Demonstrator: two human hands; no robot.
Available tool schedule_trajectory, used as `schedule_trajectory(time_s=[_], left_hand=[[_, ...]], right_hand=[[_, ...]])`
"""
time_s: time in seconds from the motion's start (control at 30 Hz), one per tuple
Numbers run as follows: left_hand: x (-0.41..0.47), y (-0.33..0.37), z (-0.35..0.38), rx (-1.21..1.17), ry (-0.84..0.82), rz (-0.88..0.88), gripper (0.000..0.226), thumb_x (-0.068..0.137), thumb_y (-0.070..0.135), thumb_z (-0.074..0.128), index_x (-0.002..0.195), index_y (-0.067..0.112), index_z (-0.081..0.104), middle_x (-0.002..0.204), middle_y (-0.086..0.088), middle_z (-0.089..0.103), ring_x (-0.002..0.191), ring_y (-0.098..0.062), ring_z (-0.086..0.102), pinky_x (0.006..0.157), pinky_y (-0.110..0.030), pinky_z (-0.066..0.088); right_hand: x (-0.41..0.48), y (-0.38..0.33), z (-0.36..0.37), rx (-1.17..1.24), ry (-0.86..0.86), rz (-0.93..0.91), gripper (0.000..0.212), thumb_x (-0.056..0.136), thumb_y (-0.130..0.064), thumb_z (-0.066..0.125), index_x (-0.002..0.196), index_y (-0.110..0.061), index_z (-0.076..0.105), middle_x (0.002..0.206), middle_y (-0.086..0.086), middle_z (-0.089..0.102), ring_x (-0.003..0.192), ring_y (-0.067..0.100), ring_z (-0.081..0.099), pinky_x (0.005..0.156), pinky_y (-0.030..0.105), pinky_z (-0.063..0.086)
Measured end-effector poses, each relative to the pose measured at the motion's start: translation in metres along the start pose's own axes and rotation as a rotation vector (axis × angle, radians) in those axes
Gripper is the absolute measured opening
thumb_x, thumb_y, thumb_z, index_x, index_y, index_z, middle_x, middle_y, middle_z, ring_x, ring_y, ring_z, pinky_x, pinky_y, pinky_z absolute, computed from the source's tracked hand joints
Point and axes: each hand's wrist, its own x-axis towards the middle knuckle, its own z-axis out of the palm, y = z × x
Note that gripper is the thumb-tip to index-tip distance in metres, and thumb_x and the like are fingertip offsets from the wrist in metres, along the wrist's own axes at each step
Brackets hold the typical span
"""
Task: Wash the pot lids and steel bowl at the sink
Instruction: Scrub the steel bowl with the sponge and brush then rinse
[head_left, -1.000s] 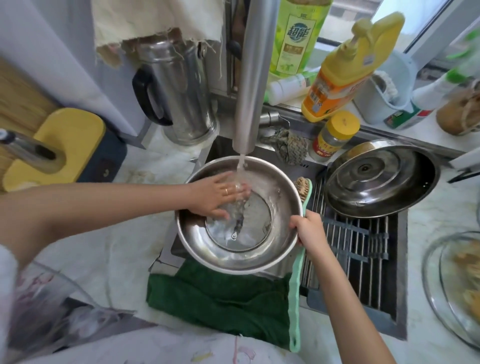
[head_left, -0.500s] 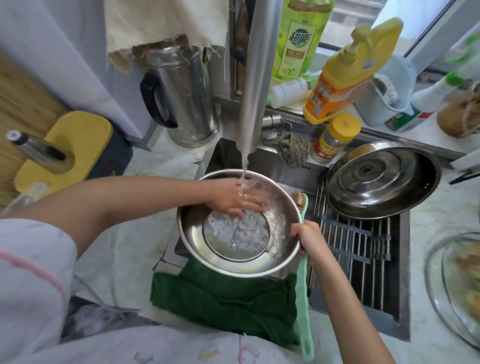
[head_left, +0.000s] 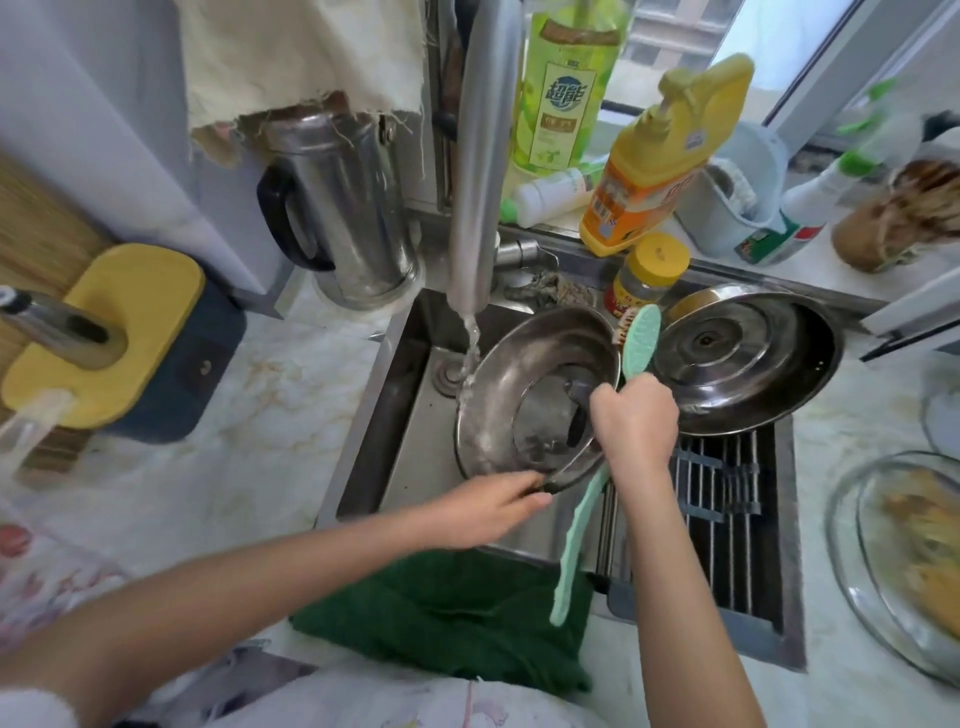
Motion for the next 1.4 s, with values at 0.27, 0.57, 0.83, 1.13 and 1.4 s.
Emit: schedule_trajectory(time_s=[0.27, 0.57, 0.83, 1.13, 1.4], left_hand=[[0.015, 0.022, 0.016, -0.446, 0.85, -0.048, 0.026, 0.101, 0.017, 0.044, 0.076, 0.015, 0.05, 0.065, -0.001, 0.05, 0.06, -0.013, 0.045, 0.058, -0.025, 0.034], [0.016, -0.012, -0.041, -1.37, 0.848, -0.461, 0.032, 0.099, 0.04, 0.049, 0.09, 0.012, 0.063, 0.091, -0.008, 0.067, 0.082, -0.023, 0.065, 0.078, -0.039, 0.055], [-0.002, -0.031, -0.049, -1.217, 0.961, -0.649, 0.05, 0.098, 0.053, 0.039, 0.102, 0.008, 0.063, 0.089, -0.012, 0.067, 0.082, -0.026, 0.066, 0.072, -0.035, 0.055], [-0.022, -0.033, -0.043, -1.212, 1.086, -0.578, 0.043, 0.097, 0.051, 0.046, 0.078, 0.014, 0.058, 0.074, -0.006, 0.063, 0.065, -0.022, 0.06, 0.074, -0.04, 0.054], [-0.022, -0.041, -0.038, -1.186, 1.032, -0.532, 0.042, 0.097, 0.049, 0.046, 0.081, 0.015, 0.063, 0.082, -0.007, 0.069, 0.076, -0.022, 0.065, 0.07, -0.033, 0.054]], right_hand=[[0.018, -0.017, -0.02, 0.053, -0.195, -0.033, 0.054, 0.098, -0.048, 0.04, 0.098, 0.001, 0.062, 0.077, 0.012, 0.071, 0.069, 0.021, 0.064, 0.063, 0.029, 0.045], [-0.017, 0.012, 0.011, 0.297, -0.296, -0.165, 0.054, 0.101, -0.036, 0.041, 0.149, -0.01, 0.033, 0.133, 0.009, 0.058, 0.109, 0.016, 0.059, 0.088, 0.03, 0.043], [-0.065, -0.025, 0.063, 0.001, -0.335, -0.556, 0.047, 0.099, -0.046, 0.04, 0.144, -0.031, 0.041, 0.088, 0.01, 0.072, 0.08, 0.03, 0.066, 0.062, 0.038, 0.05], [0.027, -0.061, 0.048, -0.186, -0.389, -0.247, 0.047, 0.099, -0.045, 0.04, 0.122, -0.011, 0.063, 0.115, 0.015, 0.065, 0.106, 0.034, 0.06, 0.079, 0.036, 0.045], [0.005, -0.053, 0.052, -0.168, -0.375, -0.547, 0.04, 0.096, -0.046, 0.047, 0.131, -0.03, 0.059, 0.109, 0.008, 0.071, 0.1, 0.03, 0.063, 0.072, 0.036, 0.047]])
